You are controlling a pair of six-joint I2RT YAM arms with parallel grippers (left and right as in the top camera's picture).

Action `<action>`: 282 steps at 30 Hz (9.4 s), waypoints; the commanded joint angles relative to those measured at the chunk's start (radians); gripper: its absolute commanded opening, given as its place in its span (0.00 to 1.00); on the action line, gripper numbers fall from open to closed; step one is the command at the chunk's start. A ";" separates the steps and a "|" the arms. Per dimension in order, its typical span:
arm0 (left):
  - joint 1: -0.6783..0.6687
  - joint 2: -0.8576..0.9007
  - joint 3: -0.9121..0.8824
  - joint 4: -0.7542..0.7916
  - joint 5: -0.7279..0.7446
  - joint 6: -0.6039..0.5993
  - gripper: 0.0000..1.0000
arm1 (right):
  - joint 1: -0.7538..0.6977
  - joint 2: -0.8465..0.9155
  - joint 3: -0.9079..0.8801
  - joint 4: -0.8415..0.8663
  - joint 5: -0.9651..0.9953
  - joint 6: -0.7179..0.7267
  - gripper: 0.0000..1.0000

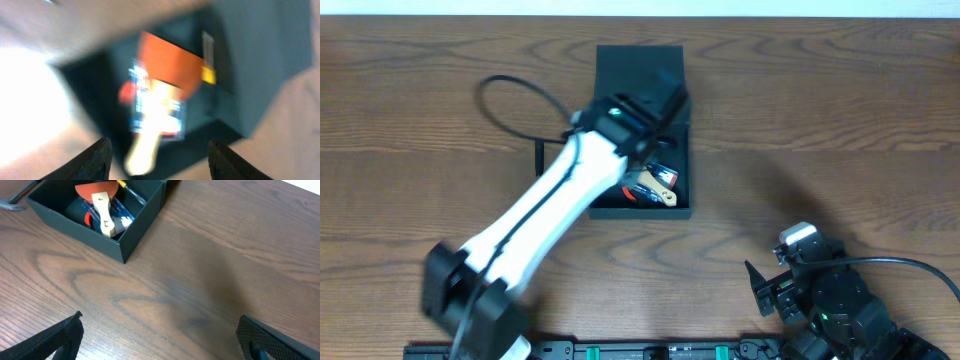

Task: Pack container
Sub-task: 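Release the screwdriver and move the left gripper over the hammer, then lower the left gripper and grasp the hammer's metal shaft, then carry the hammer right and lower it into the black box, then open the left gripper and lift it out of the box, then raise both grippers to the box lid's two sides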

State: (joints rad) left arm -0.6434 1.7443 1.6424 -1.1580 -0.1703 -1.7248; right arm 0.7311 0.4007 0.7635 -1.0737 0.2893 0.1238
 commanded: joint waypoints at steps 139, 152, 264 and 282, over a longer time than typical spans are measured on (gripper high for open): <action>-0.011 0.080 -0.354 0.632 0.095 0.242 0.06 | -0.006 -0.003 0.001 0.003 0.013 0.014 0.99; -0.013 0.114 -0.354 0.716 0.165 0.070 0.06 | -0.006 -0.003 0.001 0.003 0.013 0.014 0.99; 0.659 -0.102 -0.356 0.815 0.538 0.674 0.05 | -0.640 1.207 0.530 0.802 -0.575 0.491 0.02; 0.737 0.315 -0.283 1.040 0.918 0.356 0.05 | -0.721 1.635 0.586 0.946 -0.875 0.948 0.01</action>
State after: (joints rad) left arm 0.0967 2.0201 1.3148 -0.1261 0.6697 -1.3132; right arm 0.0166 1.9934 1.3266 -0.1432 -0.5087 0.9611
